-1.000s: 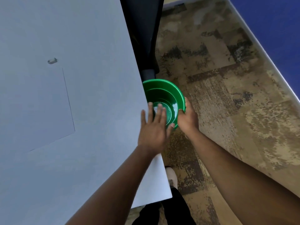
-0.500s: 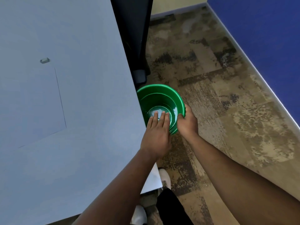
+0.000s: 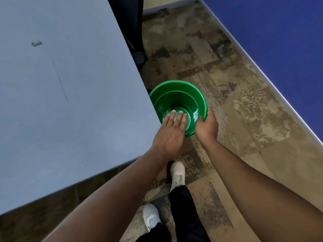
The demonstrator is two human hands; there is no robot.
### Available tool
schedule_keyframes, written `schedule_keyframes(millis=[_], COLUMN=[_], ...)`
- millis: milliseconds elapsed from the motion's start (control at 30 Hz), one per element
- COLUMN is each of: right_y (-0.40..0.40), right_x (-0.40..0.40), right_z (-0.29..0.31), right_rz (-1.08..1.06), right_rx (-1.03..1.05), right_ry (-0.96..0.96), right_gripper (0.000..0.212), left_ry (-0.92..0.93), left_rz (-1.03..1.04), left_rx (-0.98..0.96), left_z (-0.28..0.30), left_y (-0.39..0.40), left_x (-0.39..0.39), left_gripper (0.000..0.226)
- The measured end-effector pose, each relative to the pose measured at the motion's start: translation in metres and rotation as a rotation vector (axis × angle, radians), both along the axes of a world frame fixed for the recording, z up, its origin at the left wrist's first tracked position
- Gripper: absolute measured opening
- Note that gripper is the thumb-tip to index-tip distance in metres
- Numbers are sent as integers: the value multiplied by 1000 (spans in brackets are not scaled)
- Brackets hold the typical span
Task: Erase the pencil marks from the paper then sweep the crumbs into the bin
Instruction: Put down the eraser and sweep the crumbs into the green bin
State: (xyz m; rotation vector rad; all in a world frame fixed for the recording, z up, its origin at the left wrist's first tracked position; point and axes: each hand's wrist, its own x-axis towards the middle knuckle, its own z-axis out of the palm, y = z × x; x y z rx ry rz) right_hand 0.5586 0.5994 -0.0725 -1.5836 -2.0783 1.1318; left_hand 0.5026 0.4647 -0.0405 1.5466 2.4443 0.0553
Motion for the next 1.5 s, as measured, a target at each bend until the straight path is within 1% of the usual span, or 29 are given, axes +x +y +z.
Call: schedule_keyframes(millis=[67, 167, 333, 400, 433, 500, 533, 600, 667, 700, 767, 833, 967, 1067, 1100, 1167, 1233, 1267, 1333, 1400, 1433, 1500], right_y=[-9, -17, -17, -12, -8, -2, 1, 6, 11, 13, 14, 14, 9, -1, -6, -15, -24, -28, -33, -39, -42, -47], right_x=[20, 47, 88, 102, 109, 121, 128, 139, 145, 147, 150, 150, 145, 142, 141, 141, 143, 144, 147, 153, 156, 161], right_z=[-1, -7, -19, -27, -33, -42, -47, -59, -73, -80, -98, -118, -178, -224, -241, -270, -305, -321, -344, -372, -384, -402], right_rz=[-14, -21, 2, 15, 27, 51, 58, 85, 115, 126, 140, 149, 183, 217, 220, 225, 220, 212, 199, 184, 184, 185], right_rx=[-8, -34, -46, -54, -60, -76, -90, -107, -105, -107, -123, -134, -129, -142, -159, -182, -166, -157, -156, -158, -156, -153], right_ry=[-17, -37, -28, -29, -29, -22, -18, -21, -33, -35, -33, -33, -51, -53, -50, -57, -71, -84, -120, -150, -156, -174], right_gripper=[41, 42, 38, 38, 38, 39, 39, 40, 41, 42, 42, 41, 41, 41, 41, 38, 30, 26, 24, 26, 28, 30], left_ry=[-3, 6, 70, 43, 9, -96, -164, -288, -440, -517, -622, -641, -593, -626, -633, -653, -689, -712, -751, -784, -800, -768], left_rz=[7, -6, -67, -84, -49, 143, 300, 664, 976, 1087, 1214, 1240, 1195, 1184, 1192, 1220, 1252, 1251, 1234, 1204, 1200, 1197], left_rx=[11, -43, 28, 0, -12, -13, 12, 122, 234, 258, 266, 273, 278, 294, 304, 342, 363, 367, 332, 290, 280, 261], left_z=[-4, -12, -32, -41, -46, -58, -66, -83, -102, -111, -134, -156, -215, -265, -282, -322, -369, -389, -406, -433, -455, -470], left_y=[-9, -24, -33, -33, -33, -33, -31, -25, -20, -17, -16, -21, -36, -52, -57, -69, -80, -84, -87, -94, -100, -105], left_x=[15, 33, 65, 81, 90, 105, 112, 123, 128, 129, 130, 124, 106, 99, 97, 93, 91, 91, 95, 104, 105, 111], left_gripper=[64, 63, 62, 67, 69, 69, 68, 70, 65, 59, 44, 39, 35, 32, 34, 48, 62, 65, 61, 45, 42, 52])
